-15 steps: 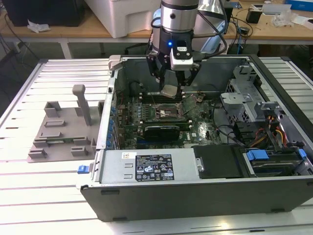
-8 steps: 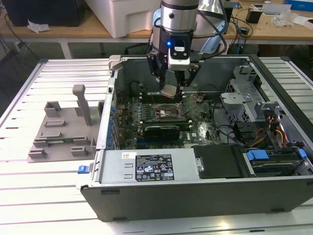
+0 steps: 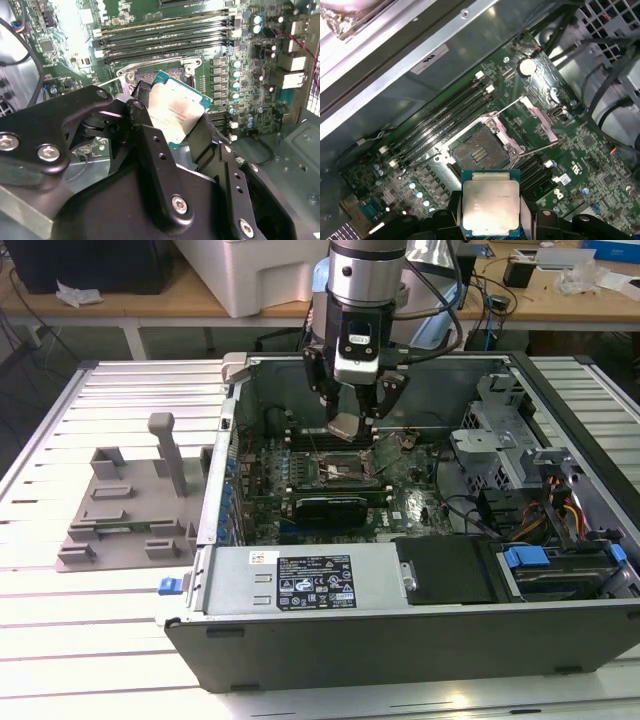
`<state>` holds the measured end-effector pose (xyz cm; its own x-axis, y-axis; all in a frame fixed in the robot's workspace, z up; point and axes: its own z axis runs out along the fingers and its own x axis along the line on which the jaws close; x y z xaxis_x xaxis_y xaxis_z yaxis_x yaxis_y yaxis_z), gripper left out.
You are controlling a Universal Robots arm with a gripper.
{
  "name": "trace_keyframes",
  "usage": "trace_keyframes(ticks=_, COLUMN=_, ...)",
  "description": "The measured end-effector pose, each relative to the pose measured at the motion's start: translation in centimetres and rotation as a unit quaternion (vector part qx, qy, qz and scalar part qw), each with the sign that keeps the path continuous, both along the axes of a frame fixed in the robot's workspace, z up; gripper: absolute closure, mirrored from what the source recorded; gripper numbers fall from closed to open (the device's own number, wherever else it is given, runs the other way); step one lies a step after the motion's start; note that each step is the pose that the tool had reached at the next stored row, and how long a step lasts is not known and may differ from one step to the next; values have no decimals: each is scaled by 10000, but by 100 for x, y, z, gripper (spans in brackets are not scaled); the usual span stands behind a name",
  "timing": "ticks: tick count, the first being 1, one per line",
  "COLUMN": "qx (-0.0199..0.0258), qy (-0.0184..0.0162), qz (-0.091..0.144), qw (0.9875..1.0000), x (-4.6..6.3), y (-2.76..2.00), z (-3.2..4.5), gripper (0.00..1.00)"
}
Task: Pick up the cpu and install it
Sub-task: 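Pick up the cpu and move it towards the insertion slot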
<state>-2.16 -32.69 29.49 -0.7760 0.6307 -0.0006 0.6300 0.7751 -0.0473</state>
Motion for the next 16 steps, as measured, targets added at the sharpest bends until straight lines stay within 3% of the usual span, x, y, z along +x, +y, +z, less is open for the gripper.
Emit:
trace_keyframes(ticks=6, qx=-25, qy=0, qz=-386, qw=9993, x=0, y=0, z=0, gripper=46)
trace_keyframes(ticks=10, qx=-46, qy=0, qz=-782, qw=9969, x=0, y=0, z=0, gripper=46)
trace_keyframes(ticks=16, qx=-61, qy=1, qz=-1144, qw=9934, x=0, y=0, z=0, gripper=46)
